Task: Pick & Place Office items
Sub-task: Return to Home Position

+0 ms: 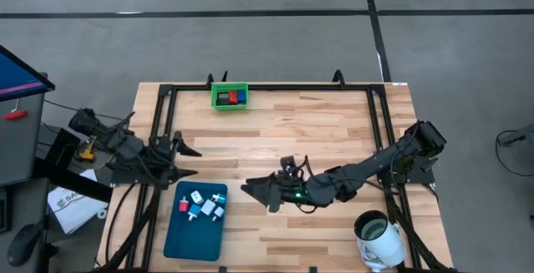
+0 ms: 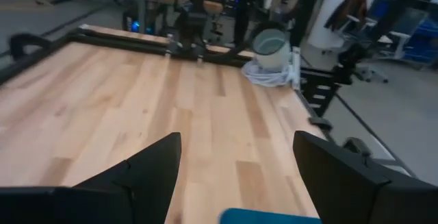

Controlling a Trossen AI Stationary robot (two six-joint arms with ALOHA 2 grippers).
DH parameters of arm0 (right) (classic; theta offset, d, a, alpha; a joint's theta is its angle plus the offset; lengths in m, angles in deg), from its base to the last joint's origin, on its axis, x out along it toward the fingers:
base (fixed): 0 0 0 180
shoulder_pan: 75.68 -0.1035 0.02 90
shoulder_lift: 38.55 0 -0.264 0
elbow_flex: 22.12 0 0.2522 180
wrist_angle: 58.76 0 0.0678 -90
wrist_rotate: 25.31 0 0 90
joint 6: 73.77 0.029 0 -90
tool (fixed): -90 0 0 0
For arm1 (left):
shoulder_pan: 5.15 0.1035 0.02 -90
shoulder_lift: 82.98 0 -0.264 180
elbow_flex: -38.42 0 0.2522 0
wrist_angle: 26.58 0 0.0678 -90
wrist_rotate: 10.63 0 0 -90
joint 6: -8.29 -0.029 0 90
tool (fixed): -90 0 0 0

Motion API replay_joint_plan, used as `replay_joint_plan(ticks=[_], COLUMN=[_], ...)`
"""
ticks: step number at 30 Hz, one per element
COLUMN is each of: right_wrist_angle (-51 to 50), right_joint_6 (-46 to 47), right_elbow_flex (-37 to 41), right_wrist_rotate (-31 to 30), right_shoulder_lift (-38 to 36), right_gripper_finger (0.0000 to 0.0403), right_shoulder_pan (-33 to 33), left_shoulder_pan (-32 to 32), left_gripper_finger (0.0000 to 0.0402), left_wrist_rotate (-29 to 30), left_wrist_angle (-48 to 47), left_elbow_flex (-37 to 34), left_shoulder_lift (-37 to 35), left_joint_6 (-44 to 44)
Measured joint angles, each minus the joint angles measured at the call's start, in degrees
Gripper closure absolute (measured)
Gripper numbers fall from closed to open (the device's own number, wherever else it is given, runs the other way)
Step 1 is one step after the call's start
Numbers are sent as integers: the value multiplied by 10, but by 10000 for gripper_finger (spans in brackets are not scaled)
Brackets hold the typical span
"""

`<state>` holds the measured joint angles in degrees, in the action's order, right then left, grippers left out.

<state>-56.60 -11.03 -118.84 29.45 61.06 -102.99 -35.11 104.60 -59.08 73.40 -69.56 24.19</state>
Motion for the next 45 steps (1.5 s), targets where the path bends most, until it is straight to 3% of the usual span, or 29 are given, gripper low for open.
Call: replay_joint_plan(ticks=[9, 15, 27, 36, 41, 45], right_wrist_angle=[10, 14, 14, 13, 13, 13], right_joint_6=[3, 4, 28, 28, 31, 29], right_elbow_flex=[0, 0, 0, 0, 0, 0], right_wrist_rotate=[-10, -37, -53, -71, -73, -73], right_shoulder_lift=[0, 0, 0, 0, 0, 0], right_gripper_finger=[127, 127, 127, 127, 127, 127], right_shoulder_pan=[0, 0, 0, 1, 5, 9], left_shoulder_pan=[118, 152, 198, 306, 362, 370], left_gripper_finger=[124, 124, 124, 124, 124, 124], left_wrist_rotate=[-102, -125, -191, -277, -350, -362], left_wrist_angle=[-17, -9, 74, 77, 126, 180], left_elbow_flex=[-41, -85, -165, -167, -179, -195], left_shoulder_lift=[-80, -134, -131, -116, -103, -99], left_joint_6=[-24, -26, -40, -110, -95, -57])
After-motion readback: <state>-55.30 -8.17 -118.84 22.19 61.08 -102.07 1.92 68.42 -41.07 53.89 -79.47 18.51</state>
